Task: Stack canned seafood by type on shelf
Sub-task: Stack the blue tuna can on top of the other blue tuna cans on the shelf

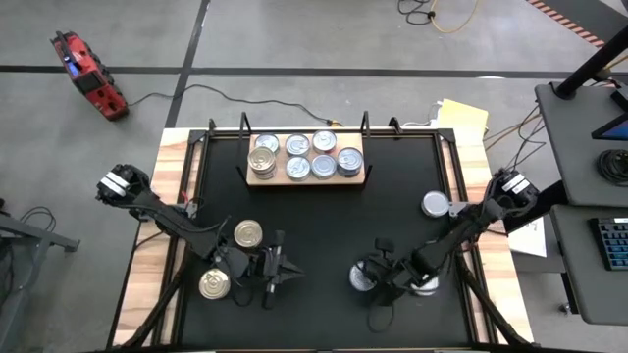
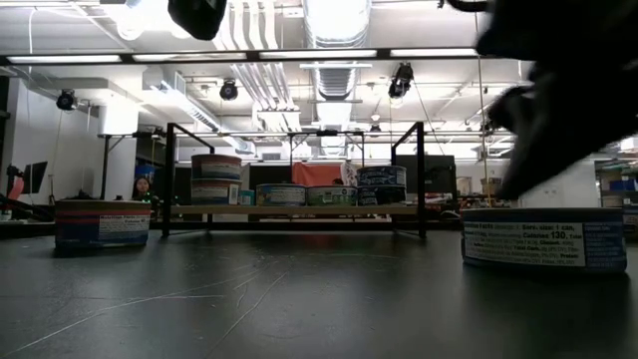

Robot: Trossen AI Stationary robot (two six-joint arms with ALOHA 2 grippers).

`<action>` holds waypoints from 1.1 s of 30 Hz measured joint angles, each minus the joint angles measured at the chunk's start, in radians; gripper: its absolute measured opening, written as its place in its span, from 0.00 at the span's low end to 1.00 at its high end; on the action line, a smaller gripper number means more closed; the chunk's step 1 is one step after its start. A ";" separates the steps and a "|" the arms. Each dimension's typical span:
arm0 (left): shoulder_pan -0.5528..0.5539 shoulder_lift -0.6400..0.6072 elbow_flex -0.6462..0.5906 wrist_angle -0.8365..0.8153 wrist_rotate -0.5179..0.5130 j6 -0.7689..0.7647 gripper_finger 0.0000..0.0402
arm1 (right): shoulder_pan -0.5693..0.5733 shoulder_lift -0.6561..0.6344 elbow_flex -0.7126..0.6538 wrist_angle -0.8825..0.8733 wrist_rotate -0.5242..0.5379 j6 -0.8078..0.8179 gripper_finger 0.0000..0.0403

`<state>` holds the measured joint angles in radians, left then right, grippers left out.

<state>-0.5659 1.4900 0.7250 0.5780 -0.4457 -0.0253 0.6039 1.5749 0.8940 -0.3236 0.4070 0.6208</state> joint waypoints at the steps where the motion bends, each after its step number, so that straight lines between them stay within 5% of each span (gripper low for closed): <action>1: 0.000 0.005 0.000 0.008 -0.002 0.001 0.00 | -0.017 0.000 0.000 0.023 0.008 -0.032 0.03; 11: 0.006 0.119 0.000 0.103 -0.018 0.018 0.00 | -0.101 -0.038 0.058 0.015 0.003 -0.150 0.03; 17: 0.021 0.257 0.012 0.354 -0.020 0.164 0.00 | -0.098 -0.110 0.096 -0.122 -0.171 0.158 0.03; 23: 0.056 0.358 0.101 0.362 -0.020 0.180 0.00 | -0.047 -0.172 0.095 -0.316 -0.231 0.430 0.03; 33: 0.103 0.480 0.216 0.247 -0.017 0.159 0.00 | 0.085 -0.193 0.047 -0.342 -0.093 0.621 0.03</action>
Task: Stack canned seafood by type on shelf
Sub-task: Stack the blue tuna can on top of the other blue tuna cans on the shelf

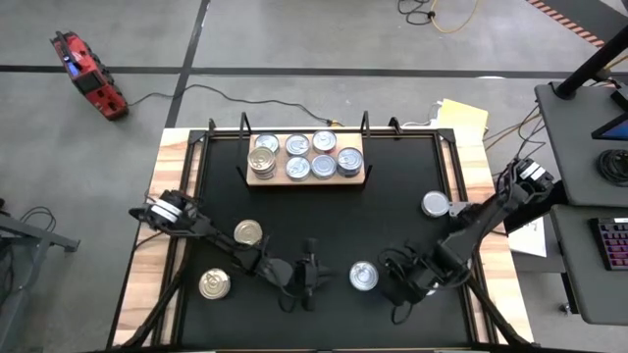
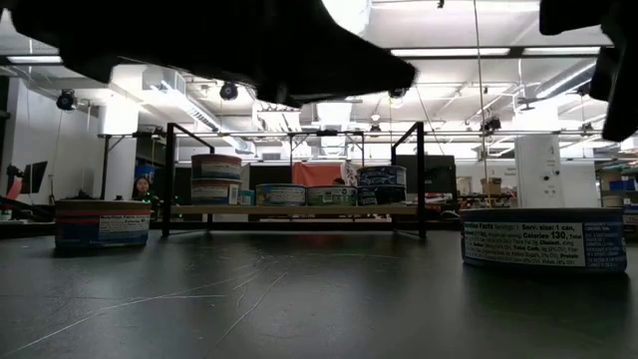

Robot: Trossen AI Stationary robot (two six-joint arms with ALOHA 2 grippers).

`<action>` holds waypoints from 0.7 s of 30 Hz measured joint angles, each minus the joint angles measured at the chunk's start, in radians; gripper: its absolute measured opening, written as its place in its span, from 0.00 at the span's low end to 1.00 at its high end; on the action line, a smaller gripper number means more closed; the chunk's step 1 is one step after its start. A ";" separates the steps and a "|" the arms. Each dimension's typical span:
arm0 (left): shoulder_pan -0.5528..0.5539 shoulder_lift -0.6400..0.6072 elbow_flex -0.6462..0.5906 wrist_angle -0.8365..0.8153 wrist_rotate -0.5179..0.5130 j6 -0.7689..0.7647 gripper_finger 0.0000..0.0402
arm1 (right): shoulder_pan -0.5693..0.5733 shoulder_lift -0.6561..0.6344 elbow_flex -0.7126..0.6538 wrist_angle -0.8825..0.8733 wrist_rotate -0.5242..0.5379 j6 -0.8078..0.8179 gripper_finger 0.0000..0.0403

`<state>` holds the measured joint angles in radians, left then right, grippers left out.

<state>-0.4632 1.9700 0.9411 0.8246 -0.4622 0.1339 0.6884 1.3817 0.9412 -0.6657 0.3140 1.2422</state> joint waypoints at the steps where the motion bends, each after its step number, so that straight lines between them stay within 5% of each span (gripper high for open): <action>1: 0.003 0.014 0.019 -0.011 0.001 0.002 0.00 | 0.007 0.000 -0.006 0.003 0.013 0.010 0.03; 13: 0.037 0.114 0.175 -0.211 0.008 0.030 0.00 | 0.021 0.009 -0.019 -0.006 0.073 -0.065 0.03; 21: 0.039 0.122 0.178 -0.224 0.162 0.083 0.00 | 0.004 0.059 -0.019 0.027 0.078 -0.056 0.03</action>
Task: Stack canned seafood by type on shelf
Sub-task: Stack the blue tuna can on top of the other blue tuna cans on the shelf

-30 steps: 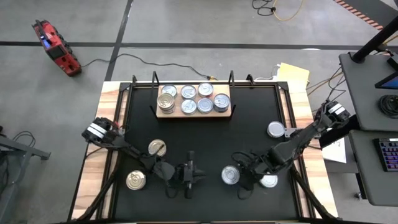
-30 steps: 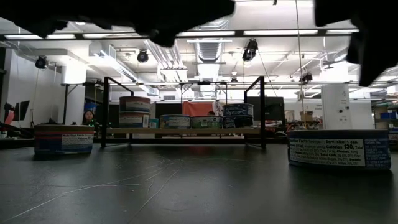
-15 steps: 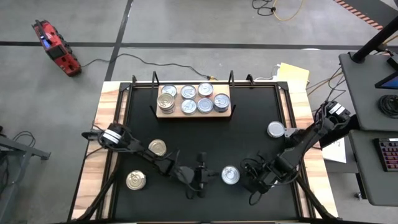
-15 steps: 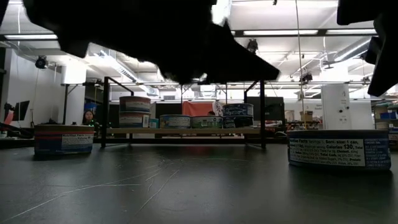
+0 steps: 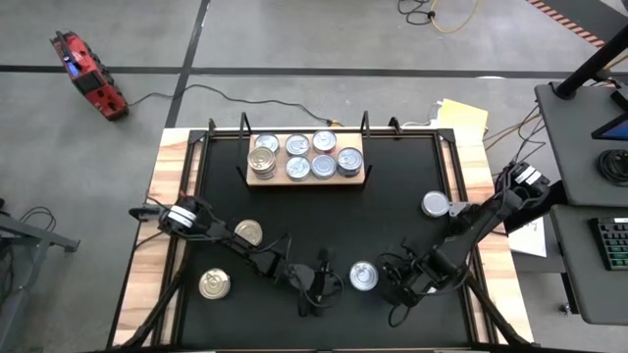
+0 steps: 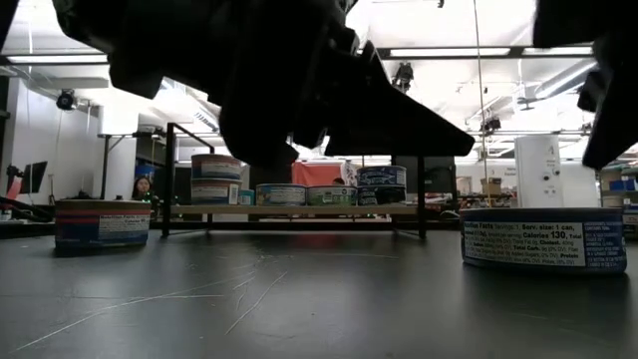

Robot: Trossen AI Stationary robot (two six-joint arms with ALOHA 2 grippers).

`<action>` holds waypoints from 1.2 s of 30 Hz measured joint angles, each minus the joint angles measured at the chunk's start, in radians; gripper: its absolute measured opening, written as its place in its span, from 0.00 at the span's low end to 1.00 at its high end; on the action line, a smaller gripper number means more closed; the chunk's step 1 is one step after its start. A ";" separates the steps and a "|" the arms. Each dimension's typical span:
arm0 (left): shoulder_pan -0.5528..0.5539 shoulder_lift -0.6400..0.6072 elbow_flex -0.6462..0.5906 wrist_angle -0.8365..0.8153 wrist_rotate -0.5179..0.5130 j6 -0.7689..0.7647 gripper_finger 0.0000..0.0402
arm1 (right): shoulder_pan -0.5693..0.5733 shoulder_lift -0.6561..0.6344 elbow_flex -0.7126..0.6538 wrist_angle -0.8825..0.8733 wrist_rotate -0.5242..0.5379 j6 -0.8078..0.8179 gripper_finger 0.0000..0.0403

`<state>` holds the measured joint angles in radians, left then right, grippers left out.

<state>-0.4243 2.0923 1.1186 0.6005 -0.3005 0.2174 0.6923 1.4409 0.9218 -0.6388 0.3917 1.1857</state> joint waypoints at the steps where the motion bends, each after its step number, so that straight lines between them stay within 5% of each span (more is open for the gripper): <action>1: 0.001 0.001 0.000 -0.001 -0.001 -0.005 0.00 | -0.008 0.005 0.000 0.000 -0.006 0.035 0.03; 19: 0.002 0.007 0.001 0.021 0.028 -0.022 0.00 | 0.065 0.014 0.002 0.057 -0.083 0.354 0.03; 29: 0.004 0.115 0.064 0.064 -0.027 -0.024 0.00 | 0.079 0.018 -0.006 0.105 0.022 0.365 0.04; 36: 0.004 0.117 0.059 0.050 -0.082 -0.041 0.00 | 0.075 0.018 -0.018 0.106 0.034 0.355 0.20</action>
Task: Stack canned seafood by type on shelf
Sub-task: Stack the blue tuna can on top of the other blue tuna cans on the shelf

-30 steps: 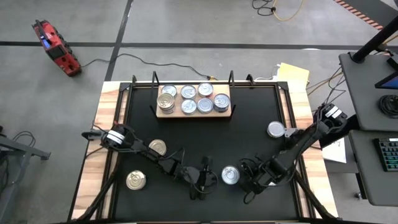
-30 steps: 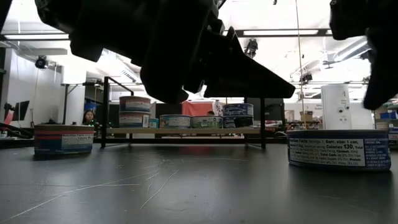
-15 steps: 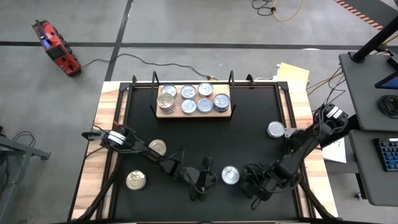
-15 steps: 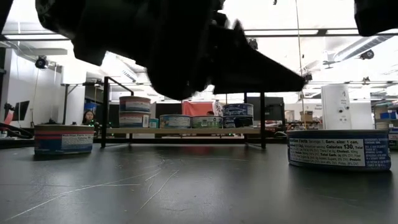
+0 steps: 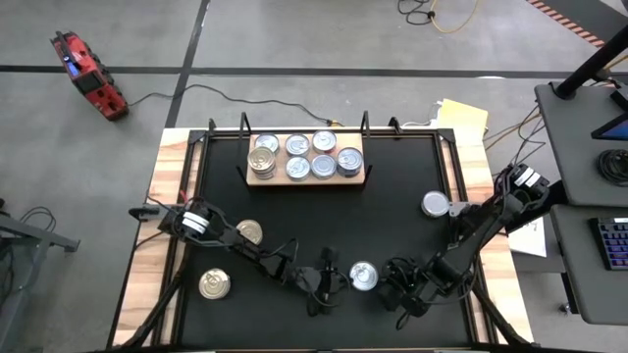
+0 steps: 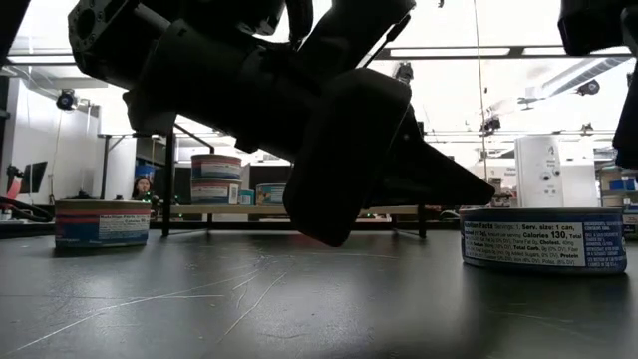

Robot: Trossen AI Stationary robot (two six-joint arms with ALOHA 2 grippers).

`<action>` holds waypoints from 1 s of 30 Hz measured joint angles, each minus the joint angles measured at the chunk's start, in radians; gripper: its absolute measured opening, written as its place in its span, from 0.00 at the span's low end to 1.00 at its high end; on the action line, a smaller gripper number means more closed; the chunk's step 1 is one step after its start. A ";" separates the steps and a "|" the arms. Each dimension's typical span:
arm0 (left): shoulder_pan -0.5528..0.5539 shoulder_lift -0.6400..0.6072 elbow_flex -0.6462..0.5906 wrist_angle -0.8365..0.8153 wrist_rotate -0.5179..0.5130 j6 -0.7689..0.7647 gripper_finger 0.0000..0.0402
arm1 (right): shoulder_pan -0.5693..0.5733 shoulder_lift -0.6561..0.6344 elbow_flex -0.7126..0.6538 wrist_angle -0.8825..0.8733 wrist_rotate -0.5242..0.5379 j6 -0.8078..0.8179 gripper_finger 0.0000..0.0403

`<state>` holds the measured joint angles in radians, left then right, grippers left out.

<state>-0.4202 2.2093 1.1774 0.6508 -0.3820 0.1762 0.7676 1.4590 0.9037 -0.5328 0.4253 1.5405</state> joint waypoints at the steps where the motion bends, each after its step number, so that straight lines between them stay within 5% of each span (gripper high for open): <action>1: 0.001 0.000 0.000 -0.001 0.000 -0.001 0.00 | -0.001 0.000 -0.007 -0.001 0.002 0.011 0.23; 12: 0.000 0.002 -0.001 -0.025 -0.001 -0.055 0.00 | -0.023 0.000 -0.107 0.112 -0.006 0.076 0.55; 30: -0.008 0.006 -0.020 -0.022 -0.001 -0.111 0.00 | -0.086 0.000 -0.121 0.181 -0.005 0.007 0.69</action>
<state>-0.4281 2.2151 1.1576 0.6283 -0.3833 0.0651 0.6815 1.4590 0.7830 -0.3516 0.4203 1.5475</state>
